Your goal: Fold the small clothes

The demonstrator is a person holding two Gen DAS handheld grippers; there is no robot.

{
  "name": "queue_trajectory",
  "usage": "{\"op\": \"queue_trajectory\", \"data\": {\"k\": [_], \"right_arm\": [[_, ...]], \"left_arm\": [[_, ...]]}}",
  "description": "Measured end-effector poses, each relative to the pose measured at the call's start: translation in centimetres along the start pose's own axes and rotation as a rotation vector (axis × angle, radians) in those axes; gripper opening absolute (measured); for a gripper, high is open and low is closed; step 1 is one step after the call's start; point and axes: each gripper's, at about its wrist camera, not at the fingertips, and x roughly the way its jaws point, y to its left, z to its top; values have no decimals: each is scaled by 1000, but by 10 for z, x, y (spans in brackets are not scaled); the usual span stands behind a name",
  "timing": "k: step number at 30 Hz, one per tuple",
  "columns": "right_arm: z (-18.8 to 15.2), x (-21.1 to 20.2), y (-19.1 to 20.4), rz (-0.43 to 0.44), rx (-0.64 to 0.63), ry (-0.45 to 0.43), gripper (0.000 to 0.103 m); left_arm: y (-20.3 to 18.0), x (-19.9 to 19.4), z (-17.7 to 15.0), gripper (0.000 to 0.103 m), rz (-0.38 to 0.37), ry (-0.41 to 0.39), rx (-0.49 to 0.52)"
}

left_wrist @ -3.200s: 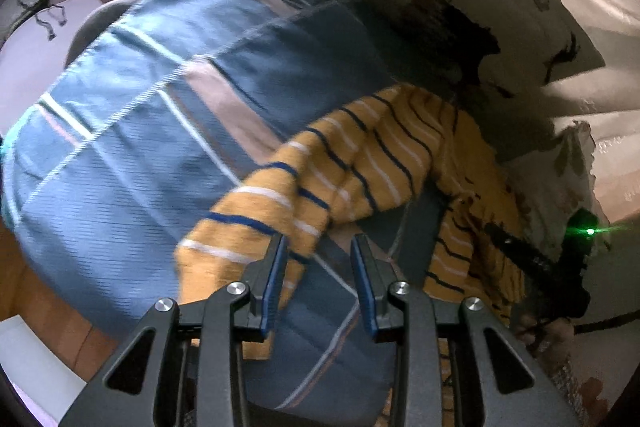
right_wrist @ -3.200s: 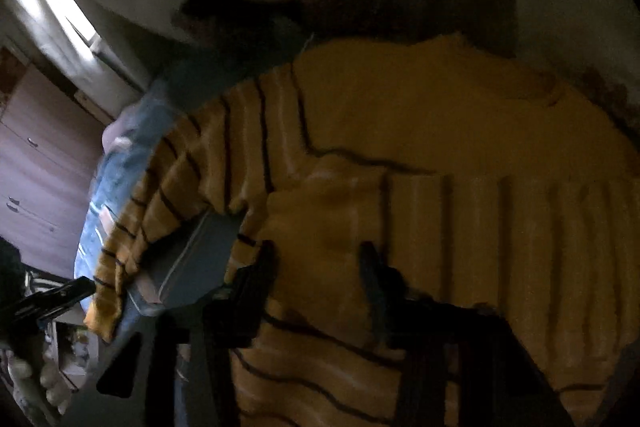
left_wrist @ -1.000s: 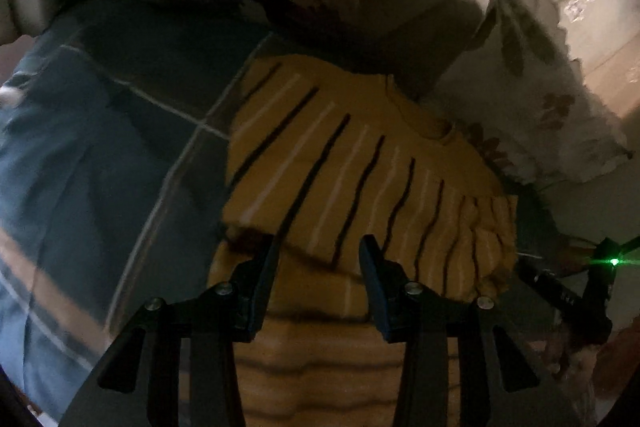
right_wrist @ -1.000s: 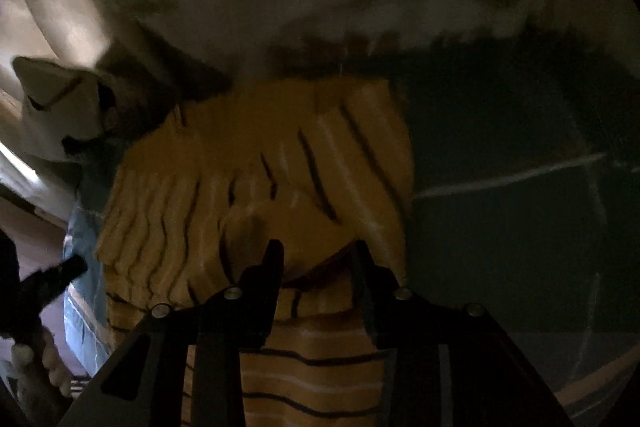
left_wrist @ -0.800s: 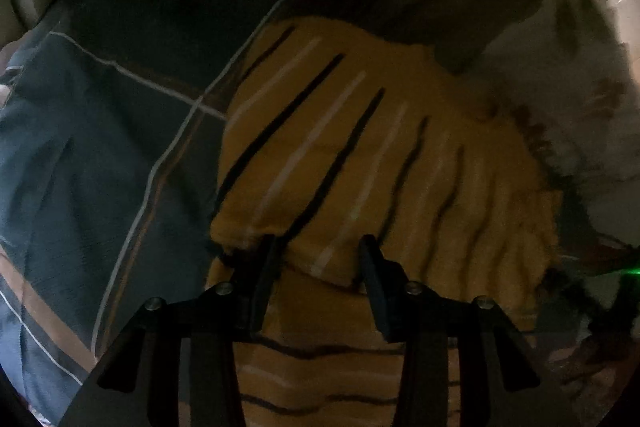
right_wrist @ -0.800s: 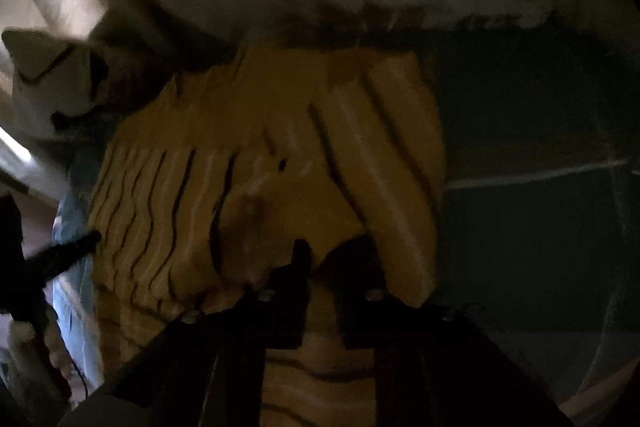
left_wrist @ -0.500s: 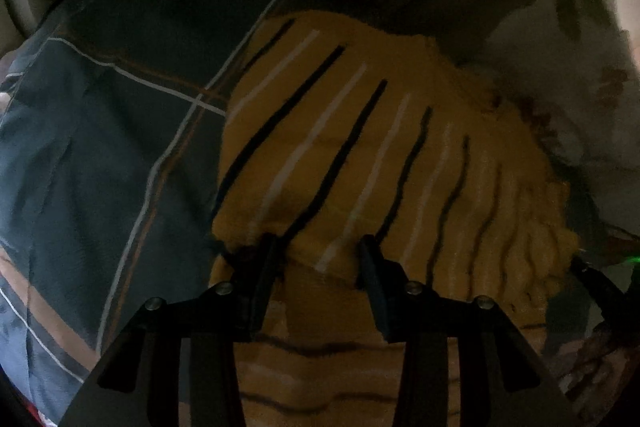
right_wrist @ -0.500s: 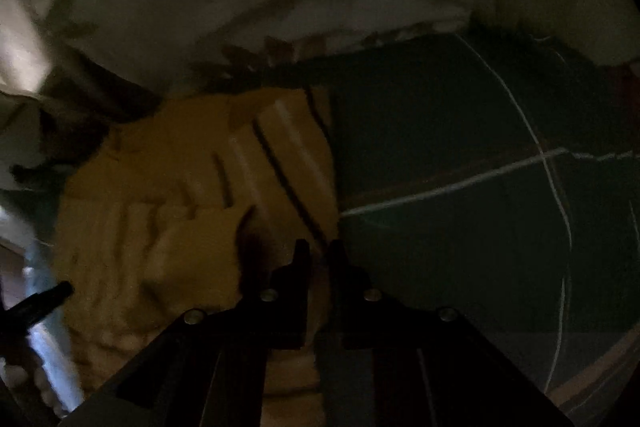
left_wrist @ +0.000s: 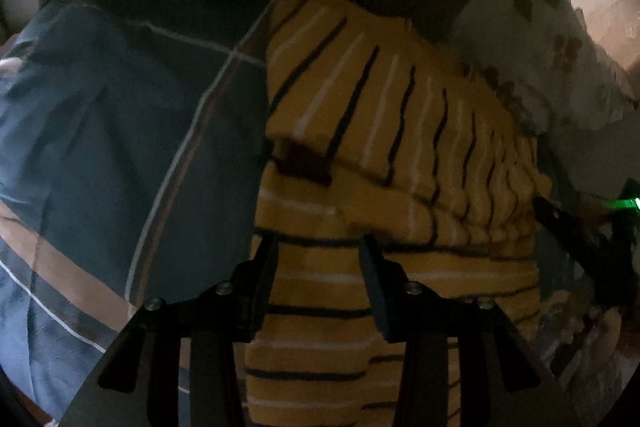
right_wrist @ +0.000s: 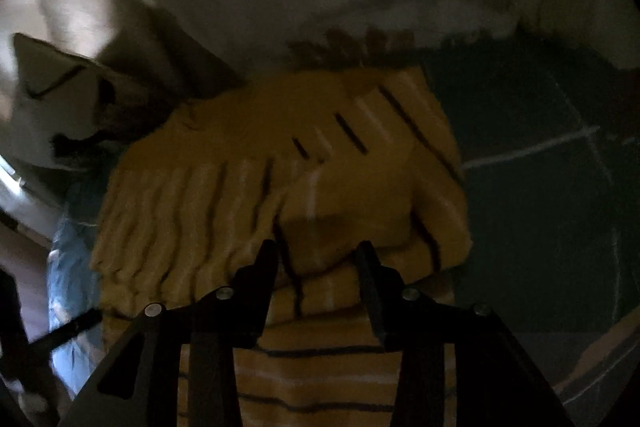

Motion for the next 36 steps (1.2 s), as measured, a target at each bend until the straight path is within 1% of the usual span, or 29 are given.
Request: {"op": "queue_trajectory", "data": {"k": [3,5,7,9,10,12,14,16,20,23,25,26,27,28,29,32,34,36], "right_arm": [[-7,11,-6,-91,27,36,44],[-15,5,-8,-117,25,51,44],[-30,-2,-12,-138,15,105,44],[-50,-6,-22,-125,37,172,44],[-58,-9,-27,-116,47,190,44],[-74,-21,-36,-98,39,196,44],[-87,-29,-42,-101,10,216,44],[-100,-37,-48,-93,-20,227,44],[-129,-54,-56,-60,-116,249,44],[-152,-68,-54,-68,-220,236,44],[-166,-75,-54,-86,-270,241,48],[-173,-74,-59,-91,-279,263,52],[-183,-80,-65,-89,-283,249,55],[-189,-82,-71,-74,-277,262,55],[-195,-86,-77,-58,-277,244,55],[-213,-100,-96,-25,-262,257,56],[-230,-112,-109,8,-253,253,56],[-235,-118,-120,55,-231,253,56]], "left_arm": [[7,2,-7,41,-41,24,15],[8,-2,-11,41,-58,29,26],[11,-4,-16,41,-73,36,23],[12,-5,-22,41,-84,43,9],[13,-6,-26,41,-89,45,0],[14,-8,-34,41,-102,50,-22],[15,-9,-45,41,-113,44,-49],[14,-13,-59,41,-103,31,-75],[8,-21,-91,41,-89,9,-106],[4,-31,-118,41,-55,-9,-105],[2,-38,-137,41,-39,-12,-112],[1,-42,-147,41,-34,-14,-118],[2,-45,-155,41,-31,-14,-125],[2,-47,-162,41,-30,-18,-132],[2,-50,-168,41,-30,-22,-138],[2,-59,-184,41,-9,-32,-163],[5,-60,-190,41,-22,-28,-188],[6,-60,-197,41,-52,-27,-209]]}}
